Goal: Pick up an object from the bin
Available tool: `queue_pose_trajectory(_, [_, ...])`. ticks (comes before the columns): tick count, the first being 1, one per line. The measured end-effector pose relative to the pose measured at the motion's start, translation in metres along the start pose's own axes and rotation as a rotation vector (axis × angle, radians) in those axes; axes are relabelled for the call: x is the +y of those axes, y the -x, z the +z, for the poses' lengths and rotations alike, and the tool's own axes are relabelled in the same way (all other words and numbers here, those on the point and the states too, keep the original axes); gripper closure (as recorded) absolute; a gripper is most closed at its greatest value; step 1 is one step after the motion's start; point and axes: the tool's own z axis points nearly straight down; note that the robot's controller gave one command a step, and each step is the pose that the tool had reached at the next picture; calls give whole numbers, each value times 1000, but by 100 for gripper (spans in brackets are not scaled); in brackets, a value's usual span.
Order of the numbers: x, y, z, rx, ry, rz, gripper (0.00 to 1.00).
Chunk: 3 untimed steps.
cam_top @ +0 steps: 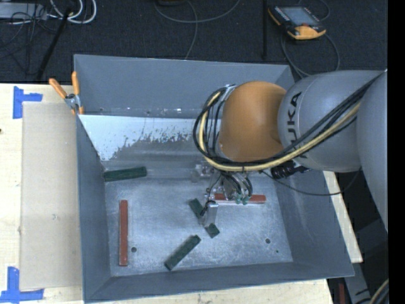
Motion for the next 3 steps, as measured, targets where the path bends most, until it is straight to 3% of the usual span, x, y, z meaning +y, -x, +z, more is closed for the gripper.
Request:
queue_pose_trajectory(1, [-38,-85,71,-14,5,-21,0])
queue_pose_trajectory(2, [15,-92,56,-22,5,-127,0])
queue_pose_trajectory(3, [35,-89,62,-22,3,-179,0])
